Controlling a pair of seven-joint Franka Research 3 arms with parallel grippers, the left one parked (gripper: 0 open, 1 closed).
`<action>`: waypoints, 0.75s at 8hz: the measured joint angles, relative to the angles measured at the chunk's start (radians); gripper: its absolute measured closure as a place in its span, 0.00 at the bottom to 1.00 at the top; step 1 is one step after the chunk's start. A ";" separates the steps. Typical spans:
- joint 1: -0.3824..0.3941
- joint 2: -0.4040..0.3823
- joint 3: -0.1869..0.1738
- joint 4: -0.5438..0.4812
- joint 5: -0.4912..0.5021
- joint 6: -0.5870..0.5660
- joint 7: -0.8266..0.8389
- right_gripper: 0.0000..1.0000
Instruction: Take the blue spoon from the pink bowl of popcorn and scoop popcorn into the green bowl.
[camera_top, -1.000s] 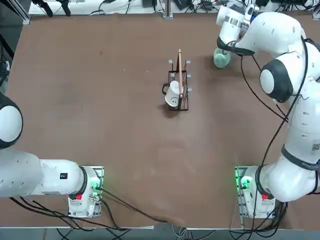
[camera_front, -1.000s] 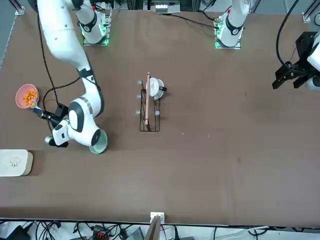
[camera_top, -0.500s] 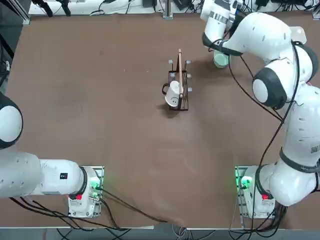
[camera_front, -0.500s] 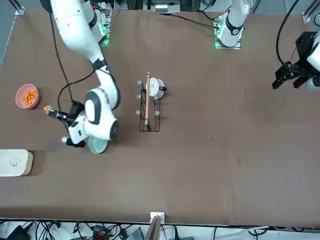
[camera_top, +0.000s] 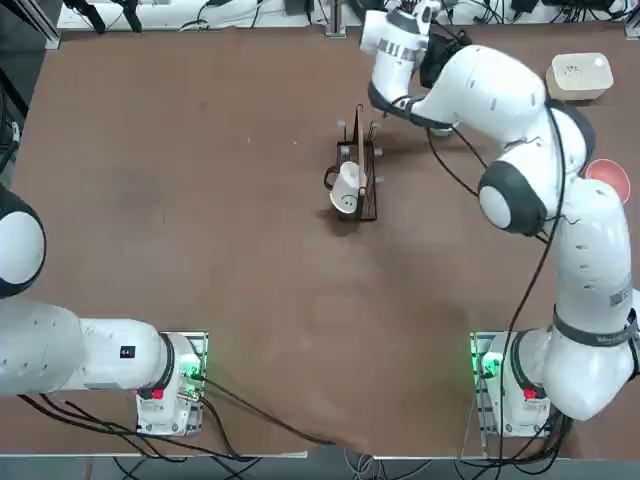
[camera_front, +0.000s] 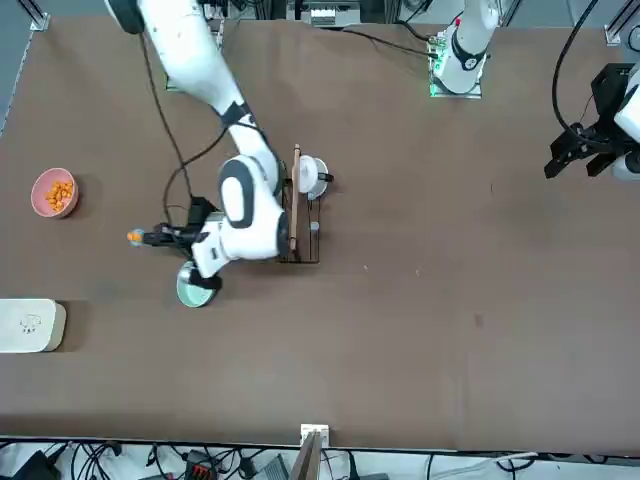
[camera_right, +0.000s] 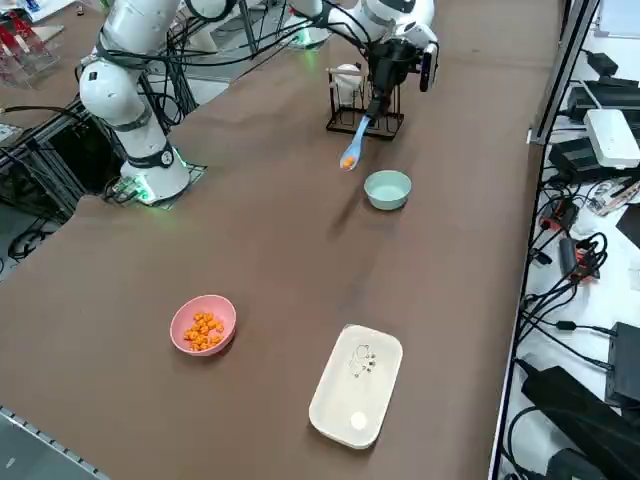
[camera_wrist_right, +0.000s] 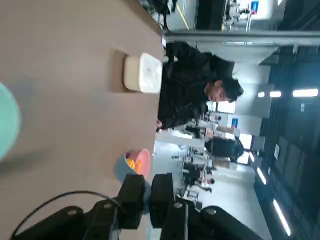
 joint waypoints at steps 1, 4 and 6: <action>0.011 0.027 -0.001 0.022 0.000 0.031 0.000 0.89; 0.013 0.058 -0.003 0.059 0.000 0.098 0.001 0.89; 0.015 0.059 0.015 0.068 0.004 0.146 0.009 0.89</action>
